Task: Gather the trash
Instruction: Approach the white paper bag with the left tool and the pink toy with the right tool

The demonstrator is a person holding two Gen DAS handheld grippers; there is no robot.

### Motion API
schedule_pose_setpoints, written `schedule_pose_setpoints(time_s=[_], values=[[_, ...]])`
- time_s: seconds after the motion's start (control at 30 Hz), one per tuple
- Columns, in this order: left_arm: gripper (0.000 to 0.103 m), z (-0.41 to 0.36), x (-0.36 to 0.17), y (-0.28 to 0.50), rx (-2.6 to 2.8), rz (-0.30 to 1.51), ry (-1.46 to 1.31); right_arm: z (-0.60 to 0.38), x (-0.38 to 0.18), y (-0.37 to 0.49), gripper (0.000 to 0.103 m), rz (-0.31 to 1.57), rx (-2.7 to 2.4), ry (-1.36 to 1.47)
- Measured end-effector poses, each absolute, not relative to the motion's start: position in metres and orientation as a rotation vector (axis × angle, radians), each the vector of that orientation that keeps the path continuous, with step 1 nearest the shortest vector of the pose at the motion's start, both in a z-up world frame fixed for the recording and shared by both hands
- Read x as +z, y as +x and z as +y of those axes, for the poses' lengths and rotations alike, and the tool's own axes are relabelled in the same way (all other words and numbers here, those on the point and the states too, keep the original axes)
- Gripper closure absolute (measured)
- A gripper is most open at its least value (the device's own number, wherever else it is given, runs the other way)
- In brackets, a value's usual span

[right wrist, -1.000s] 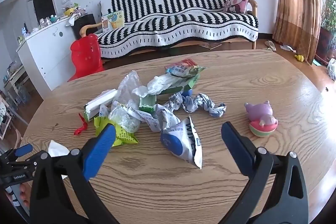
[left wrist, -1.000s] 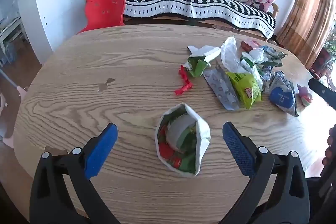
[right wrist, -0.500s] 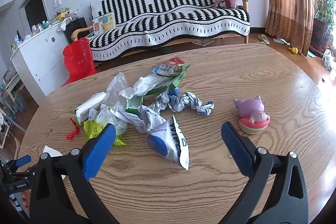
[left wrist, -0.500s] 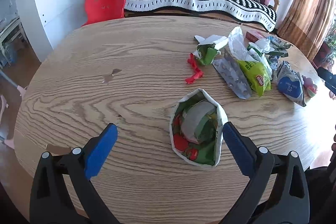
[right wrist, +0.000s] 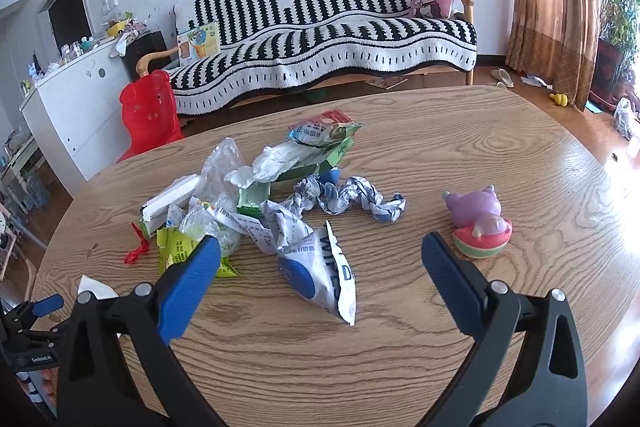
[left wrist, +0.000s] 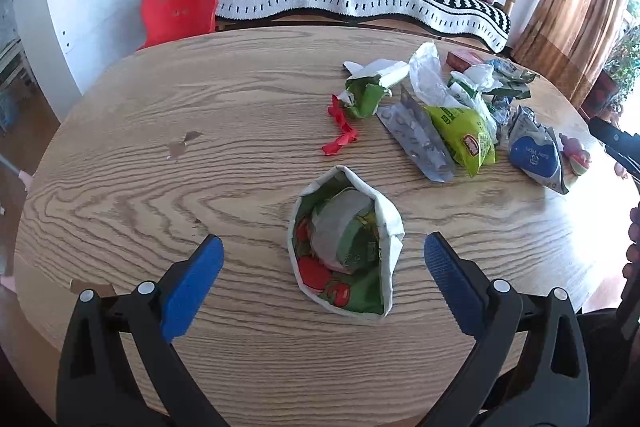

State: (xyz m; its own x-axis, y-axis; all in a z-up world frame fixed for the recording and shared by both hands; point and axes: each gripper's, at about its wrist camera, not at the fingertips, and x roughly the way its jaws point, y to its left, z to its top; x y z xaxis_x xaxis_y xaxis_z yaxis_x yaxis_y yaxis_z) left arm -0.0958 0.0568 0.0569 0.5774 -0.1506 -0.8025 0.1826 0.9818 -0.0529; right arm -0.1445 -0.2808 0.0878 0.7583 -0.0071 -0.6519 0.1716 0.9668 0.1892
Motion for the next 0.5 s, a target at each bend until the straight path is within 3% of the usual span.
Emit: schedule_pose_setpoints(time_s=[0.5], values=[[0.006,0.052,0.054,-0.095,-0.217,0.952,0.046,-0.292,0.088,-0.148,0.005,0.651,-0.103,0.217]])
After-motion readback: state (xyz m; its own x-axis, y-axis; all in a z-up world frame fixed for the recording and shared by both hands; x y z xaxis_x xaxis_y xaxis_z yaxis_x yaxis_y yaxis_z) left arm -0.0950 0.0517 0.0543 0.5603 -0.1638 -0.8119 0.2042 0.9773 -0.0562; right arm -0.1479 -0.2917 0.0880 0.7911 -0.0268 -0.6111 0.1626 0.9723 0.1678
